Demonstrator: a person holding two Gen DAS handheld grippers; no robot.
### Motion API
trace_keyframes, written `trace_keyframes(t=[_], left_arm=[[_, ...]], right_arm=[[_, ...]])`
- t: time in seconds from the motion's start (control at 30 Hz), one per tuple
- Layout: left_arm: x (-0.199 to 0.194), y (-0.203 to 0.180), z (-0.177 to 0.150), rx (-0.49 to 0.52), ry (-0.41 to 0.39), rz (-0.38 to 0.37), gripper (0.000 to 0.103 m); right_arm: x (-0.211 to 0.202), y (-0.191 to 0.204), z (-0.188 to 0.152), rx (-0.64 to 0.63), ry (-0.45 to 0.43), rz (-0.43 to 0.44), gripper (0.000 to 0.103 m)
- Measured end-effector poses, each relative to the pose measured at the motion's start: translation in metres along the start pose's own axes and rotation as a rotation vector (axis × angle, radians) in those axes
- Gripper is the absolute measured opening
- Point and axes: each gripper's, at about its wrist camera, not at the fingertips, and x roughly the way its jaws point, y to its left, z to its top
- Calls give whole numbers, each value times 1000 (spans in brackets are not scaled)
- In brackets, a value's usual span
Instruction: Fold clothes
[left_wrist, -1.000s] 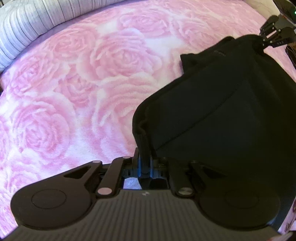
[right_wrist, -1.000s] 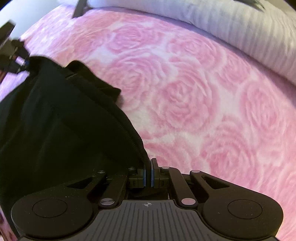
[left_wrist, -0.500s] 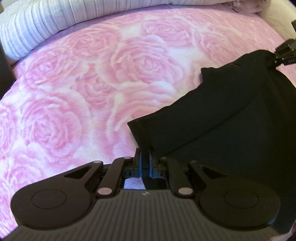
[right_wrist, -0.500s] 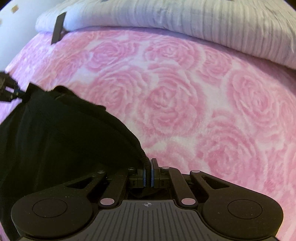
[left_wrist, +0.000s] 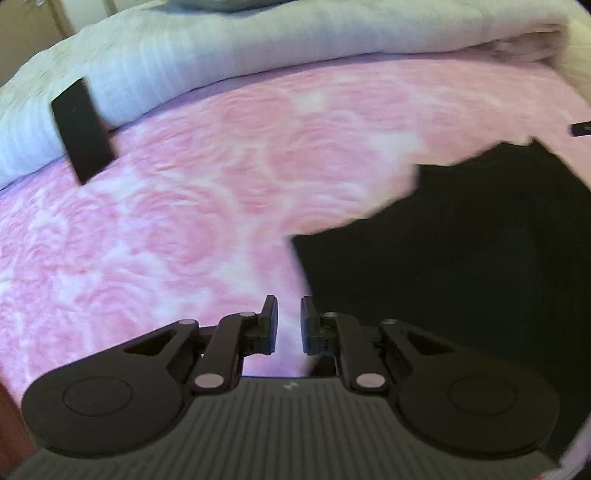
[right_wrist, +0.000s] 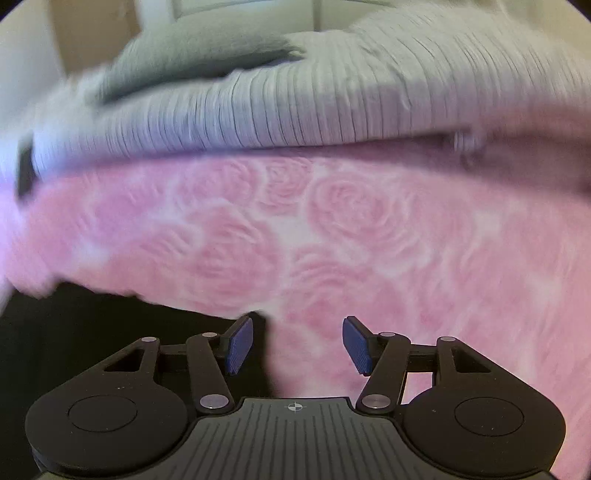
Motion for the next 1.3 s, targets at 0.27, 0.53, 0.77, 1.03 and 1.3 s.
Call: trace_keyframes(t=[0.27, 0.53, 0.77, 1.03, 1.3], left_arm=[[22, -74, -56, 199, 112, -63, 12], [-36, -48, -94, 212, 193, 57, 15], [-100, -51, -112, 196, 131, 70, 17], [-81, -100, -140, 326, 77, -135, 20], [-79, -84, -182, 553, 83, -265, 21]], right_arm=[[-4, 25, -72, -17, 201, 107, 58], [-51, 38, -115, -36, 236, 45, 58], [-108, 56, -135, 56, 168, 0, 58], [-103, 122, -176, 85, 160, -30, 58], [-98, 188, -218, 113, 151, -59, 58]])
